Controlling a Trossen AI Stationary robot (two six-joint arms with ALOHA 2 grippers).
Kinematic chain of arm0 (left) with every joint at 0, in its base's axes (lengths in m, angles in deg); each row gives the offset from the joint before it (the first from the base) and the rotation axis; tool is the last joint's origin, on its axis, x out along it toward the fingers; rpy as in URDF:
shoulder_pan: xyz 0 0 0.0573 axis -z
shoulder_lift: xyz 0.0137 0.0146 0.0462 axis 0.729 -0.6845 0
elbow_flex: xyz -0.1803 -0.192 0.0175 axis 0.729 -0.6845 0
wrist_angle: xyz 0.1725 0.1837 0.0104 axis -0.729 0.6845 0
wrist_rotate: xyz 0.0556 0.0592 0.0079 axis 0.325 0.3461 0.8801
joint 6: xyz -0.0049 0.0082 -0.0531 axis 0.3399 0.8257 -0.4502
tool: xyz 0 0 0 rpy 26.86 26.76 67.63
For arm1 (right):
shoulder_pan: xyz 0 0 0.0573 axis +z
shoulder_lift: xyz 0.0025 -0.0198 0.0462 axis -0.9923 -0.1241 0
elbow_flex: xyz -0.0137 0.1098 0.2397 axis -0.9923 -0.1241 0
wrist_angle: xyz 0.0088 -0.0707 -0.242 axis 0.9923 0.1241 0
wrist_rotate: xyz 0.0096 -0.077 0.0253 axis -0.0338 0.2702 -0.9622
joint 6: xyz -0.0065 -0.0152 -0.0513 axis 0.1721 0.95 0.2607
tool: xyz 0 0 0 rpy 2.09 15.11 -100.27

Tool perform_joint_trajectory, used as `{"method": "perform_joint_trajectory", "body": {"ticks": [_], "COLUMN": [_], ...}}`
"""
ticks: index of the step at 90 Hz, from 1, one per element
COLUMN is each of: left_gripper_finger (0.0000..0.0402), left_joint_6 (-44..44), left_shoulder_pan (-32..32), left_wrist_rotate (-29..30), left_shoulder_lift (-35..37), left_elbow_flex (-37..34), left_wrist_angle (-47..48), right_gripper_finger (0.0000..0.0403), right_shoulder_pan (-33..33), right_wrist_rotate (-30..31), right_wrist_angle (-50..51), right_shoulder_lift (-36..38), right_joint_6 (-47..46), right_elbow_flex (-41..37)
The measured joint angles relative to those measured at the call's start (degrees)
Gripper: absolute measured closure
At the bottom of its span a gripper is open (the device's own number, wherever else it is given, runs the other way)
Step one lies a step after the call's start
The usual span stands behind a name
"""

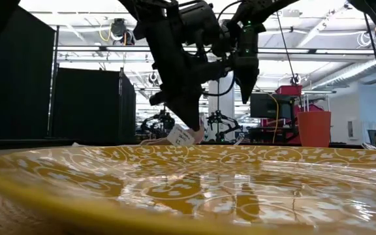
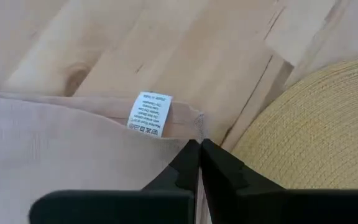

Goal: Set table place
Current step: Fold the brown table napkin

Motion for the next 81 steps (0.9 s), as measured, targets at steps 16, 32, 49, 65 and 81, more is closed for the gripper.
{"method": "perform_joint_trajectory", "body": {"ticks": [16,32,49,65,81], "left_gripper_finger": [0.0401,0.0390,0.0348,0.0301,0.0287], "left_joint_6": [0.03,1.92,3.05,0.08,-1.31], "left_shoulder_pan": [-0.32,-0.33,-1.24,-2.41,-4.48], "left_wrist_rotate": [-2.13,-2.17,-2.27,-3.60,0.12], "left_shoulder_lift": [-0.79,-0.79,-0.79,-0.79,-0.79], "left_elbow_flex": [-0.07,-0.07,-0.04,-0.04,-0.04], "left_wrist_angle": [-1.04,-4.55,-7.48,-6.66,3.29], "right_gripper_finger": [0.0227,0.0227,0.0226,0.0221,0.0220], "right_shoulder_pan": [0.02,0.01,0.02,0.00,-0.04], "right_wrist_rotate": [0.00,0.00,0.01,0.00,0.10], "right_wrist_angle": [-0.03,-0.37,-0.73,-0.72,-0.76], "right_shoulder_lift": [0.00,0.00,0.00,0.00,0.00], "right_joint_6": [-0.11,-0.17,-0.43,-0.44,-0.40], "right_elbow_flex": [0.00,0.00,0.00,0.00,0.00]}}
